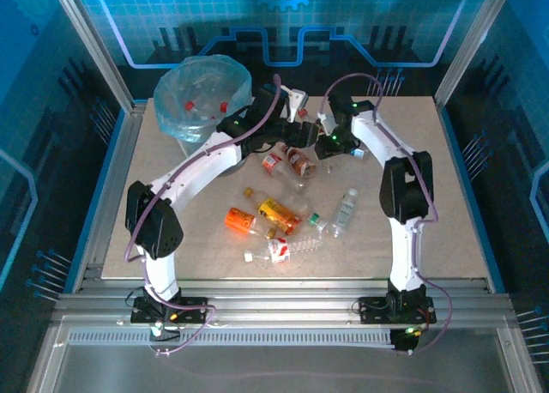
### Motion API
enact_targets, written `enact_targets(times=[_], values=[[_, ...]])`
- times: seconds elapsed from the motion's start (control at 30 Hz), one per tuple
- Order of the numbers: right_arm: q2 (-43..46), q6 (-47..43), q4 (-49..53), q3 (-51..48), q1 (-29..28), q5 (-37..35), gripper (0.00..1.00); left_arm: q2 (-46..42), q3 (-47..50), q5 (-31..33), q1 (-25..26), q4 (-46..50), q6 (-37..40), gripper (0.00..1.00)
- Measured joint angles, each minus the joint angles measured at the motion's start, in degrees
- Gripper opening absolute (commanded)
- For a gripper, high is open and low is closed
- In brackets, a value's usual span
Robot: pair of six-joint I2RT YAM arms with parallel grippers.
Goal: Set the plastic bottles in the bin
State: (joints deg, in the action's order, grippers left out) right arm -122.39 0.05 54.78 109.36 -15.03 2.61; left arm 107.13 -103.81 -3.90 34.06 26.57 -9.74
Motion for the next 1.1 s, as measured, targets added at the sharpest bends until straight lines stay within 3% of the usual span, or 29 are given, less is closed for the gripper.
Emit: enact_targets(times=[0.27,0.7,0.9,1.1], values=[[17.3,2.4,-1.7,-8.6,-1.2,0.1,0.39,-4.7,0.0,-0.1,0.0,0.1,-3.4,0.70],[46.9,9.0,-10.3,-28.7,-9.3,7.3,0.38,-10.8,0.3,-0.2,-1.6,-1.2,-15.3,0.68],[54.0,10.3,-14.3,-34.3,-11.6,11.2,0.39,-17.2,6.4,0.2,-3.1,-5.7,-21.4,0.66],[54.7,10.5,-15.6,-34.6,-13.8,10.9,0.39,-18.6,7.0,-2.7,-3.5,-6.8,-24.8,0.58]])
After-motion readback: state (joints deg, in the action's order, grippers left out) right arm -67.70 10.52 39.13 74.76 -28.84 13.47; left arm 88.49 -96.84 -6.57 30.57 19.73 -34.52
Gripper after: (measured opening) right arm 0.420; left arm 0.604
